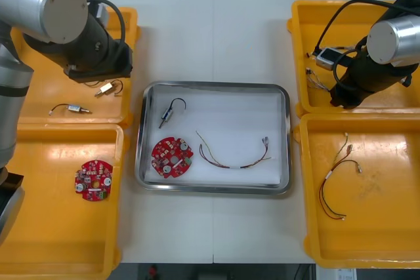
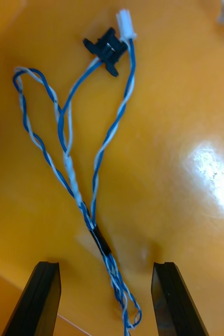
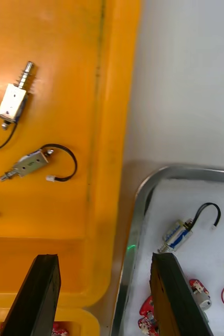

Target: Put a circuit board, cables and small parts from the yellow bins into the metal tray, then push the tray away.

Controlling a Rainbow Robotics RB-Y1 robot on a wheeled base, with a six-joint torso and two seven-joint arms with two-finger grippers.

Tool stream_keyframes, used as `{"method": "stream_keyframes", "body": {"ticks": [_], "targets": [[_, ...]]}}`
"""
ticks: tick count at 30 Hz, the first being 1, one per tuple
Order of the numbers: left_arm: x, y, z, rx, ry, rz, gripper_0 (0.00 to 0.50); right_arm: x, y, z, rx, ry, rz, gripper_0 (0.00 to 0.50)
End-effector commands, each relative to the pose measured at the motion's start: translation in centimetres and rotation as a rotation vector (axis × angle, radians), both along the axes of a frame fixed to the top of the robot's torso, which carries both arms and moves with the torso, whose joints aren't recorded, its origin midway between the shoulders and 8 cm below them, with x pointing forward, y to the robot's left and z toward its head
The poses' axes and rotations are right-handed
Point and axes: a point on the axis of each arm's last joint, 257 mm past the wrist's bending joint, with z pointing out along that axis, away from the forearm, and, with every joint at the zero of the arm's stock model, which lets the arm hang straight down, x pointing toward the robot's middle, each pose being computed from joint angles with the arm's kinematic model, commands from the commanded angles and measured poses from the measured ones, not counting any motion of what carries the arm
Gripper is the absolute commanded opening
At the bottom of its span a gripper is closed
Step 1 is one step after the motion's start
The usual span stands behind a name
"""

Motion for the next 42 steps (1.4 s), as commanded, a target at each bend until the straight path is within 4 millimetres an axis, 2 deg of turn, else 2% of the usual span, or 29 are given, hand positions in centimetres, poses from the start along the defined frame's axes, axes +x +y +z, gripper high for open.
{"method": "stream_keyframes", "body": {"ticks": [1,13,18,31,40,41,42], "targets": [[1.8,3.9,3.9,-0.022,-0.057,0.126,0.5,1.3,2.4,1.5,0.025,-0.033,0.017,0.5],[2.4,8.0,3.8,-0.03,-0.012,0.257,0.5,1.6,2.0,0.3,0.021,-0.032,0.001,0.5],[2.2,9.6,3.0,-0.016,0.015,0.323,0.5,1.3,1.8,-0.2,0.01,-0.019,0.003,0.5],[2.7,11.2,1.2,-0.091,0.082,0.474,0.5,1.3,0.9,-0.1,-0.026,-0.02,-0.006,0.5],[3.1,12.6,-1.3,-0.116,0.123,0.539,0.5,1.2,1.0,-0.3,-0.022,-0.016,-0.004,0.5],[3.2,12.8,-1.7,-0.117,0.129,0.546,0.5,1.1,1.0,-0.3,-0.02,-0.011,-0.005,0.465],[3.2,13.0,-2.0,-0.123,0.134,0.555,0.5,1.1,1.1,-0.3,-0.02,-0.011,-0.004,0.349]]}}
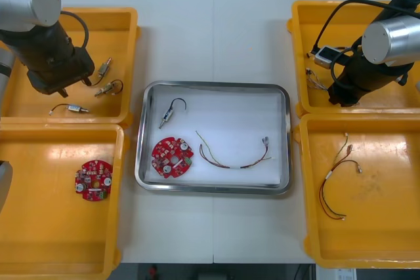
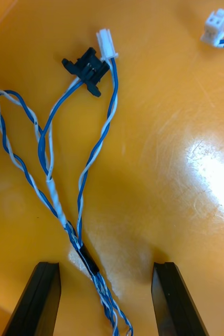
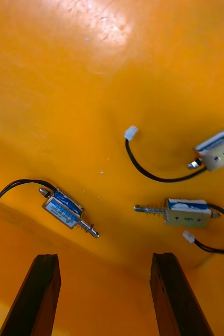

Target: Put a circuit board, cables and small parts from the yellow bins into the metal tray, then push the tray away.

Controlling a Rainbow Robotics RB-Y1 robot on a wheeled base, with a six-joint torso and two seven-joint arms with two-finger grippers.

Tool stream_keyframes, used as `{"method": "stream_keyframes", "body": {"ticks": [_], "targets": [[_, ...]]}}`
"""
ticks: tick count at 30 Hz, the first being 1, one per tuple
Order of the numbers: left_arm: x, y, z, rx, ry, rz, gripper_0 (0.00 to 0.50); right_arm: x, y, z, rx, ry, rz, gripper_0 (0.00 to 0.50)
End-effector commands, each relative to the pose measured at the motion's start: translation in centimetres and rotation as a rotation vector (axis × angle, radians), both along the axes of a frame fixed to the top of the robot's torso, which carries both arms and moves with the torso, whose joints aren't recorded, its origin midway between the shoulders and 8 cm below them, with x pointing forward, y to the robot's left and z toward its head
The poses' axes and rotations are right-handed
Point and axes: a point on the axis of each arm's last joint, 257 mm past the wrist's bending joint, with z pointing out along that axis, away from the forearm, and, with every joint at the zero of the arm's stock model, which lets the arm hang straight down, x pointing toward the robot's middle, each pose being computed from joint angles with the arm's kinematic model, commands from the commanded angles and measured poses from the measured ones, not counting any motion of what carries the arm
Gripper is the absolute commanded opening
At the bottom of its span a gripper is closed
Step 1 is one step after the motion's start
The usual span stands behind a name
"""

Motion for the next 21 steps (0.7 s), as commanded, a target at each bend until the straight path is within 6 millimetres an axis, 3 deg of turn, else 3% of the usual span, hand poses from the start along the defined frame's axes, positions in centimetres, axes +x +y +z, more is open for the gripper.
{"method": "stream_keyframes", "body": {"ticks": [1,4,12,21], "targets": [[1.8,2.4,2.8,-0.004,-0.07,0.075,0.5,0.0,1.2,-0.1,-0.002,0.009,0.008,0.165],[1.9,2.8,1.9,-0.01,-0.059,0.091,0.5,0.0,1.3,-0.1,-0.003,0.012,0.011,0.003],[2.1,3.7,0.2,-0.024,-0.037,0.123,0.5,0.3,1.3,0.7,0.004,-0.006,0.009,0.0],[1.8,3.7,-1.1,-0.05,-0.01,0.136,0.5,0.4,1.1,4.1,-0.022,-0.046,0.011,0.0]]}}
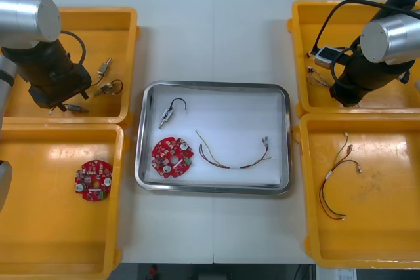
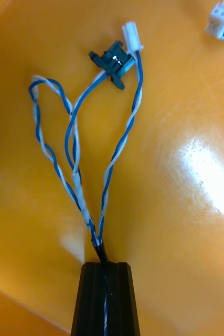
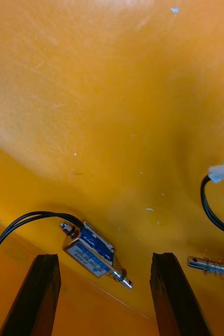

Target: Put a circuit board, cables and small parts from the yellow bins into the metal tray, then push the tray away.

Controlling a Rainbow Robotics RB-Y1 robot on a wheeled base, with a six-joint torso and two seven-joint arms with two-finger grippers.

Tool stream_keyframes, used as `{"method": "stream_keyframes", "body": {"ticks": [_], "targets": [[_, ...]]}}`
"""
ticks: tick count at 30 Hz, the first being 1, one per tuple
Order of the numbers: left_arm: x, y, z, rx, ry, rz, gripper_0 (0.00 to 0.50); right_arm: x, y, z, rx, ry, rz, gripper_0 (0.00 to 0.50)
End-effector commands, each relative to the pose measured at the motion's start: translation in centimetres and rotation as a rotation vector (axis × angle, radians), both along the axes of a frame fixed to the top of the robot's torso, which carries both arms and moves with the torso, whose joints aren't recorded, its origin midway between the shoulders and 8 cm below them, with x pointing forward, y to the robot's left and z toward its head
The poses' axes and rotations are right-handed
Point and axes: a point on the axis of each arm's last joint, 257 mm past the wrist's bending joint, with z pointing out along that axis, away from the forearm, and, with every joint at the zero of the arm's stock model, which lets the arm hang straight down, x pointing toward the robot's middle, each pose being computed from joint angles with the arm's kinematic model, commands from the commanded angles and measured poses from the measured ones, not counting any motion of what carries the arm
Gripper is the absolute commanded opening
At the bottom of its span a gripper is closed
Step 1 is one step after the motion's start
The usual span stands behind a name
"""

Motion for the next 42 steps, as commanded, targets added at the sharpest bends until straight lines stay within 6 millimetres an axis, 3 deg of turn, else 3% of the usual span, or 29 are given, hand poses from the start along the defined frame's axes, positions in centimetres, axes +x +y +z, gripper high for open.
{"method": "stream_keyframes", "body": {"ticks": [1,7,18,23,25,26,27,28,42], "targets": [[1.8,1.5,3.2,-0.016,-0.073,0.058,0.5,0.7,1.3,3.9,0.022,-0.056,0.006,0.0],[2.0,1.1,2.5,-0.048,-0.072,0.064,0.5,-0.7,1.2,6.6,0.011,-0.048,0.012,0.0],[2.1,0.4,2.1,-0.089,-0.071,0.073,0.5,-5.8,0.1,10.7,-0.038,0.039,0.011,0.0],[2.0,0.3,1.7,-0.096,-0.069,0.07,0.5,-5.7,1.3,13.1,-0.038,-0.028,0.054,0.0],[2.0,0.2,1.6,-0.095,-0.068,0.066,0.377,-5.7,1.8,13.9,-0.026,-0.052,0.069,0.0],[2.0,0.1,1.5,-0.092,-0.068,0.063,0.24,-5.7,2.1,14.4,-0.015,-0.065,0.081,0.0],[2.1,0.0,1.5,-0.088,-0.071,0.059,0.065,-5.8,2.5,14.8,-0.006,-0.072,0.095,0.0],[2.1,0.0,1.5,-0.089,-0.072,0.059,0.005,-5.9,2.7,14.9,-0.002,-0.074,0.103,0.0],[2.5,0.2,2.3,-0.092,-0.092,0.055,0.002,-8.6,8.9,17.5,0.056,-0.119,0.351,0.0]]}}
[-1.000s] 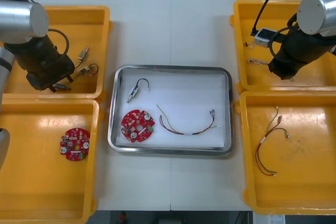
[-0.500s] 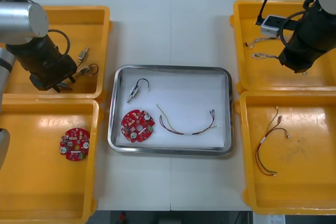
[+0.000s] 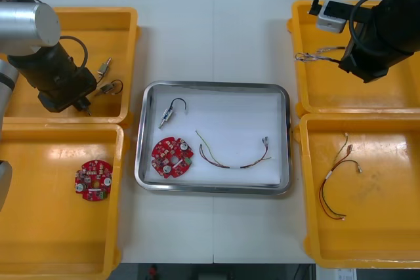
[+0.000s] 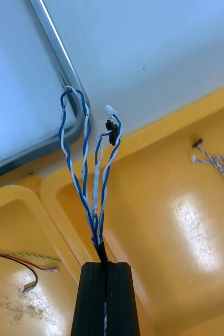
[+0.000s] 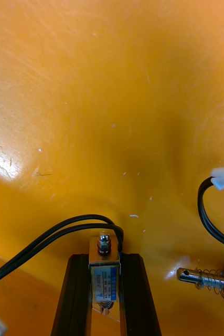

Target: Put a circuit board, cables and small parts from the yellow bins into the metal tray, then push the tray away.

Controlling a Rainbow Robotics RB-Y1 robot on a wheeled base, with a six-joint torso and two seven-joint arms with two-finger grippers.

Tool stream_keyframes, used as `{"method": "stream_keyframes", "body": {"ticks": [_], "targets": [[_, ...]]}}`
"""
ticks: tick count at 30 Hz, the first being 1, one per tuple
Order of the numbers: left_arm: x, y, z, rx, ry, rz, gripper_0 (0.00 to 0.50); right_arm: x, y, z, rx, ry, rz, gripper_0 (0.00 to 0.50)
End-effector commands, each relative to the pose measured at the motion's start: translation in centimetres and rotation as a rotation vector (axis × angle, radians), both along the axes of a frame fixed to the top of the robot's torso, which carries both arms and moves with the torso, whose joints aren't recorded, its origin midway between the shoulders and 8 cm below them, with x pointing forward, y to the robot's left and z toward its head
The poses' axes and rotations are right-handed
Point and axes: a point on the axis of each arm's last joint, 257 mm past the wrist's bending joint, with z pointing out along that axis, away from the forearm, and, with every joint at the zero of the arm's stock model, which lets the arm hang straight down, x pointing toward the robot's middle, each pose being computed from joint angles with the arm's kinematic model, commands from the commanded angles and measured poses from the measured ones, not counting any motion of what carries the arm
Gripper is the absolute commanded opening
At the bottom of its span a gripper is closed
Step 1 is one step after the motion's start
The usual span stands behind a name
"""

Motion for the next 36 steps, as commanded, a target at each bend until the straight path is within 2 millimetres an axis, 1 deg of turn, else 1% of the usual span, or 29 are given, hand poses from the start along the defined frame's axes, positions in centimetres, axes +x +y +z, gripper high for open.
{"method": "stream_keyframes", "body": {"ticks": [1,6,11,14,19,22,27,32,36], "targets": [[1.9,1.7,4.2,0.001,-0.087,0.062,0.0,-0.6,0.8,3.3,0.008,-0.07,0.044,0.0],[2.0,2.3,5.9,0.021,-0.112,0.049,0.0,-1.8,3.2,3.5,-0.018,-0.093,0.127,0.0],[2.0,2.3,7.7,0.044,-0.14,0.017,0.002,-2.5,5.7,2.7,-0.069,-0.124,0.187,0.0],[2.1,2.1,9.3,0.063,-0.171,-0.019,0.0,-2.7,7.4,1.4,-0.089,-0.116,0.215,0.0],[1.9,1.4,11.1,0.089,-0.198,-0.079,0.0,-2.7,9.0,-0.6,-0.141,-0.107,0.234,0.0],[1.4,1.3,11.9,0.119,-0.195,-0.135,0.002,-2.5,9.8,-1.6,-0.182,-0.116,0.234,0.0],[0.6,0.2,12.9,0.154,-0.233,-0.214,0.0,-2.3,10.7,-3.4,-0.234,-0.11,0.231,0.0],[-0.3,-1.9,13.5,0.143,-0.273,-0.305,0.002,-1.4,12.1,-5.6,-0.216,-0.082,0.248,0.0],[-1.0,-3.5,14.1,0.169,-0.292,-0.377,0.002,-0.9,13.1,-6.7,-0.214,-0.092,0.267,0.0]]}}
